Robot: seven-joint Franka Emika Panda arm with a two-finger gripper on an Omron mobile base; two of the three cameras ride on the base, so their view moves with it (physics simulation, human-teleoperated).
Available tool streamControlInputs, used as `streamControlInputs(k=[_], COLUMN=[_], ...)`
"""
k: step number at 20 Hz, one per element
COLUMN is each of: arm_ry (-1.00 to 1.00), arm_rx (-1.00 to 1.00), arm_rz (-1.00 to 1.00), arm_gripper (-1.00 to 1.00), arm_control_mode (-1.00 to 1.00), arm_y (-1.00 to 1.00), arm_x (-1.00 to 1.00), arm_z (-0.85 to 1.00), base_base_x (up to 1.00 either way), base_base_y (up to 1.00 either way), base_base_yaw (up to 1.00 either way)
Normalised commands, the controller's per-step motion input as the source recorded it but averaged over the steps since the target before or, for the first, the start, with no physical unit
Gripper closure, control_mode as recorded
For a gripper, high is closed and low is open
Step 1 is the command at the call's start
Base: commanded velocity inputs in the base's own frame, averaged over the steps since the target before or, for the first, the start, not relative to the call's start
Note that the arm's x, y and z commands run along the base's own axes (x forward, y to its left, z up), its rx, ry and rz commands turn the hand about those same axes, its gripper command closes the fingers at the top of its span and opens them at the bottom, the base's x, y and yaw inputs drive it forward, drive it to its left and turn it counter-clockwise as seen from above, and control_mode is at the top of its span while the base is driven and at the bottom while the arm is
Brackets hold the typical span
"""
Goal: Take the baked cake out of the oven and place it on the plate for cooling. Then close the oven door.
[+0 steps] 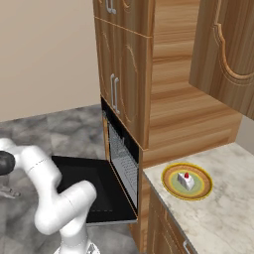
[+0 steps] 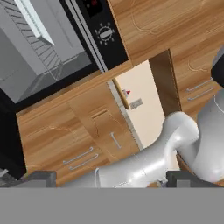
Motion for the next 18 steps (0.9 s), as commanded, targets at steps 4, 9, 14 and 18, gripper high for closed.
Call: streamControlInputs(k=[4,9,14,18], arm_ry=[-0.03,-0.01,0.00,0.00], arm_rx=[-0.29,-0.22,-0.09,-0.04], arm_rz=[-0.16,-0.05,0.00,0.00], arm_gripper=[-1.00,-1.00,-1.00,-1.00], arm_control_mode=[-1.00,-1.00,-1.00,-1.00], arm_y=[0.04,0.00,0.00,0.00], arm_x=[0.00,0.00,0.02,0.19], arm_z=[-0.41,-0.23,-0.23,-0.32], base_base_x=[0.00,0.00,0.00,0.00], base_base_y=[0.00,0.00,0.00,0.00], base_base_yaw=[0.00,0.00,0.00,0.00])
